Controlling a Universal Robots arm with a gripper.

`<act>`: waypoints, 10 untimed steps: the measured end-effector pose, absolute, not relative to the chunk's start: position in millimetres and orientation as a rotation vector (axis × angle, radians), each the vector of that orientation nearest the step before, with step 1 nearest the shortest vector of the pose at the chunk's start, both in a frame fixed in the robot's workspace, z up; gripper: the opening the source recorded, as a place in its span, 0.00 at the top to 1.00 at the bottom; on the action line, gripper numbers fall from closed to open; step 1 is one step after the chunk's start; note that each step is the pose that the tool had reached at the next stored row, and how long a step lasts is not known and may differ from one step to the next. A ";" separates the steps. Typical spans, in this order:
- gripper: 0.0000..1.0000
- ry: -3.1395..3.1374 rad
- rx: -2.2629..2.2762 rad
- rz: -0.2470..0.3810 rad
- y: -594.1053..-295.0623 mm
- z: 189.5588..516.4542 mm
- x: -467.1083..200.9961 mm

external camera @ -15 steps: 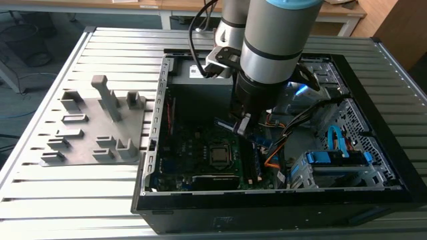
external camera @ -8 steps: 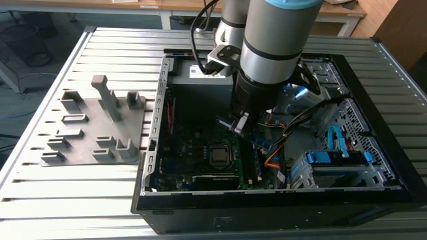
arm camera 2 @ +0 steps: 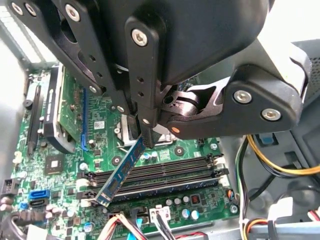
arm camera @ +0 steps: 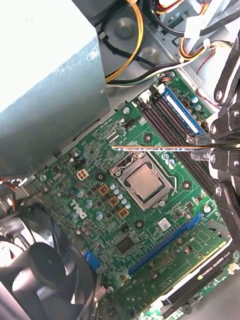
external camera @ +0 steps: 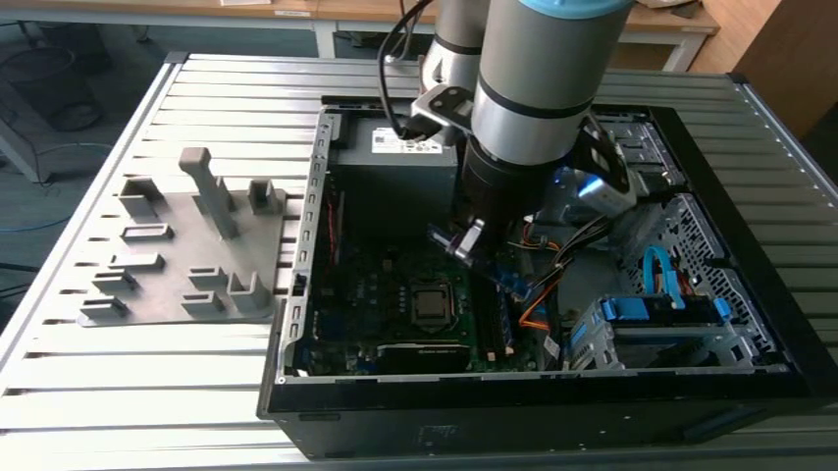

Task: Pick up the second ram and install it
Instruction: 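Insert the second ram into the second slot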

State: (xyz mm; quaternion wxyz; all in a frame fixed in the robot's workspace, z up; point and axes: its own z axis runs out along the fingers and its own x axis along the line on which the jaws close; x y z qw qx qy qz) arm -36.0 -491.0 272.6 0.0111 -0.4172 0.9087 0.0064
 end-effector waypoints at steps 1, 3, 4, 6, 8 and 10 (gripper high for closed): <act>0.86 2.842 -1.287 0.020 -491.0 272.6 -36.0; 0.86 2.854 -1.258 0.019 -491.0 272.5 -36.0; 0.86 2.861 -1.243 0.019 -491.0 272.4 -36.0; 0.86 2.873 -1.214 0.019 -491.0 272.4 -36.0; 0.86 2.885 -1.185 0.018 -491.0 272.2 -36.0; 0.86 2.896 -1.159 0.018 -491.0 272.2 -36.0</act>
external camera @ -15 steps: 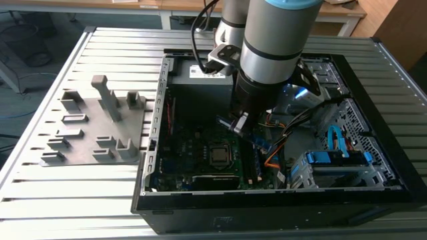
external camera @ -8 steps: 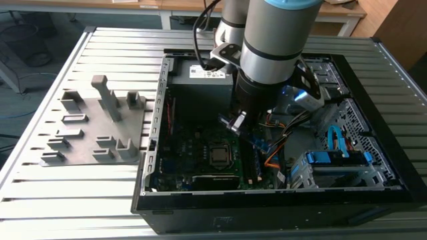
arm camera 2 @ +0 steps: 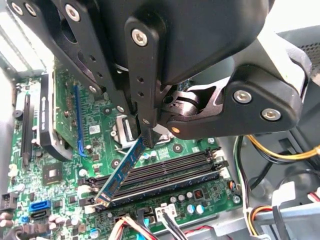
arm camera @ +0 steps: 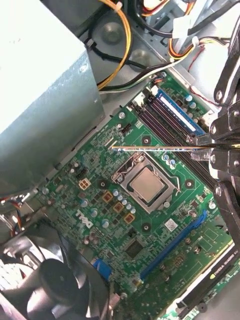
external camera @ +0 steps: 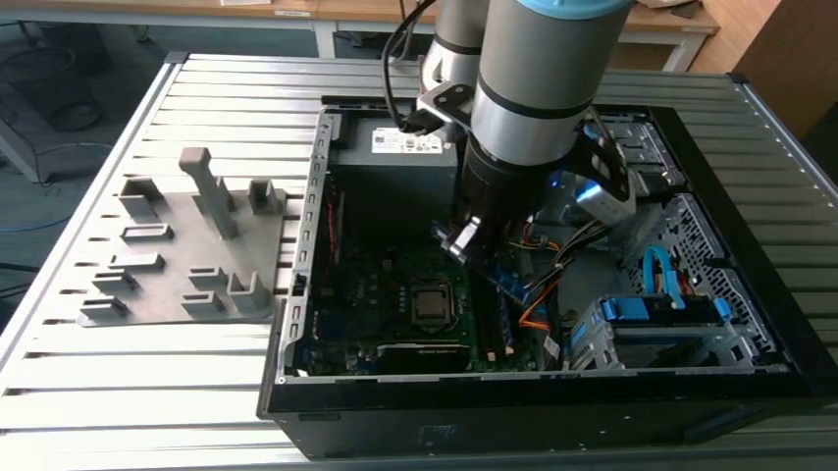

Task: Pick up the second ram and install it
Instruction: 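Insert the second ram into the second slot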

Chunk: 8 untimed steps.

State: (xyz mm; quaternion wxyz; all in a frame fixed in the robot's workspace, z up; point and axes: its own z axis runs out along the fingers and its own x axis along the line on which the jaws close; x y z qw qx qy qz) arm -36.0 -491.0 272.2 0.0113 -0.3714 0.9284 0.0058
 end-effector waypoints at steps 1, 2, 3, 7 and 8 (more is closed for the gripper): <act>0.86 2.901 -1.145 0.018 -491.0 272.2 -36.0; 0.86 2.906 -1.132 0.018 -491.0 272.2 -36.0; 0.86 2.911 -1.119 0.017 -491.0 272.1 -36.0; 0.86 2.932 -1.062 0.017 -491.0 272.0 -36.0; 0.86 2.937 -1.047 0.017 -491.0 271.9 -36.0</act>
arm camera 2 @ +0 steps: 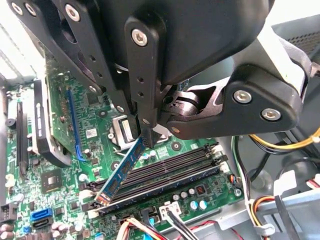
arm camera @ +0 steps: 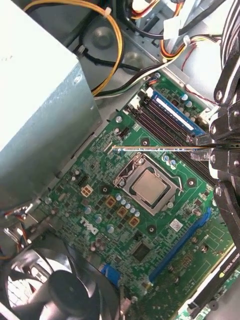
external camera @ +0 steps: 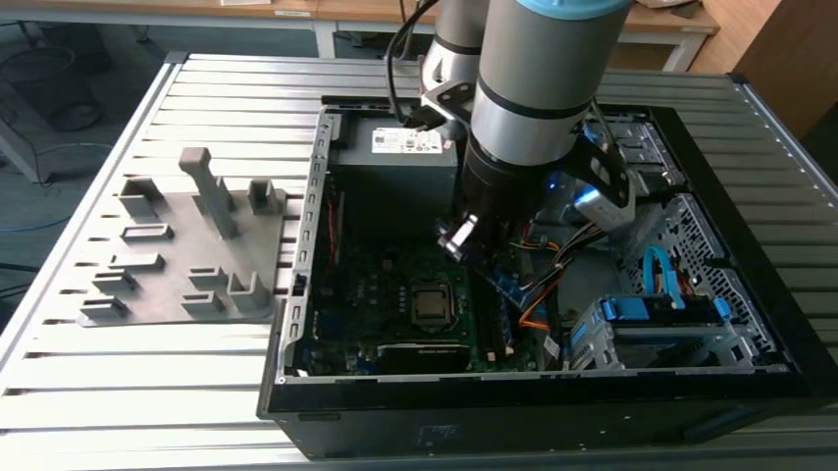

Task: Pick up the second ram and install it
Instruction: 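Insert the second ram into the second slot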

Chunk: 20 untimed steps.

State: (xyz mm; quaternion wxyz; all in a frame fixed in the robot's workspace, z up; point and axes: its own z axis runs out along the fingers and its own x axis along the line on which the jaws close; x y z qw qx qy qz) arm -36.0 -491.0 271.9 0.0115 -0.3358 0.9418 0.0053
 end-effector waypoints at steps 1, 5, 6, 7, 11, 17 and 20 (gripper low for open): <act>0.86 2.943 -1.032 0.016 -491.0 271.9 -36.0; 0.86 2.962 -0.975 0.016 -491.0 271.8 -36.0; 0.86 2.967 -0.961 0.015 -491.0 271.7 -36.0; 0.86 2.971 -0.947 0.015 -491.0 271.7 -36.0; 0.86 2.988 -0.889 0.014 -491.0 271.6 -36.0; 0.86 3.013 -0.803 0.013 -491.0 271.4 -36.0; 0.86 3.024 -0.760 0.013 -491.0 271.3 -36.0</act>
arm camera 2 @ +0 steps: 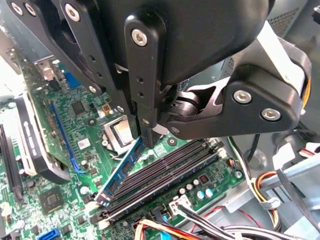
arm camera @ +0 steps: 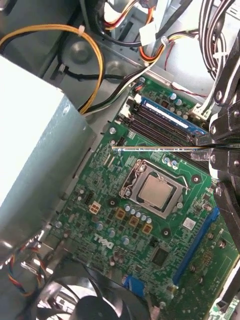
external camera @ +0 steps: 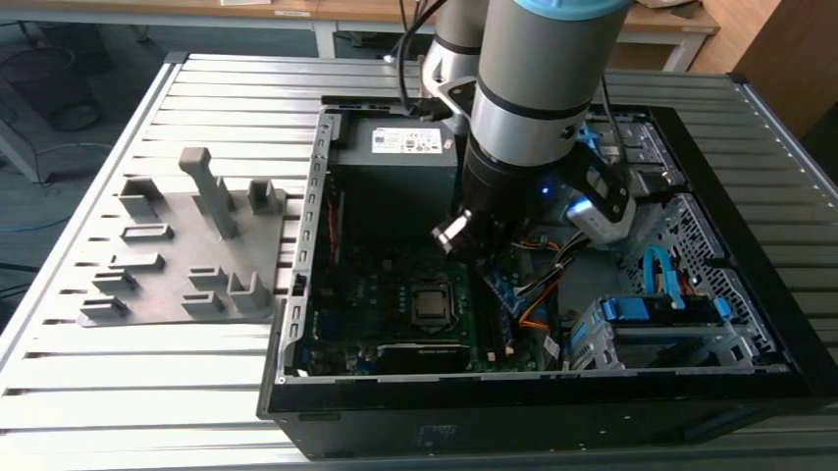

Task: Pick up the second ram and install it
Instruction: 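Insert the second ram into the second slot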

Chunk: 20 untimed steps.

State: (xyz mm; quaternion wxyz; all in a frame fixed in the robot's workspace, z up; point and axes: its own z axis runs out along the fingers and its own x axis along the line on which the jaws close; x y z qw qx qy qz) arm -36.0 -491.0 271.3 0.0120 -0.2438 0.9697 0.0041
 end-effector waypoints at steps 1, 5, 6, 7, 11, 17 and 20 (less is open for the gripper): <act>0.86 3.027 -0.745 0.013 -491.0 271.2 -36.0; 0.86 3.040 -0.690 0.012 -491.0 271.2 -36.0; 0.86 3.043 -0.677 0.012 -491.0 271.1 -36.0; 0.86 3.046 -0.662 0.012 -491.0 271.1 -36.0; 0.86 3.057 -0.609 0.010 -491.0 271.0 -36.0; 0.86 3.072 -0.530 0.009 -491.0 270.9 -36.0; 0.86 3.078 -0.491 0.009 -491.0 270.8 -36.0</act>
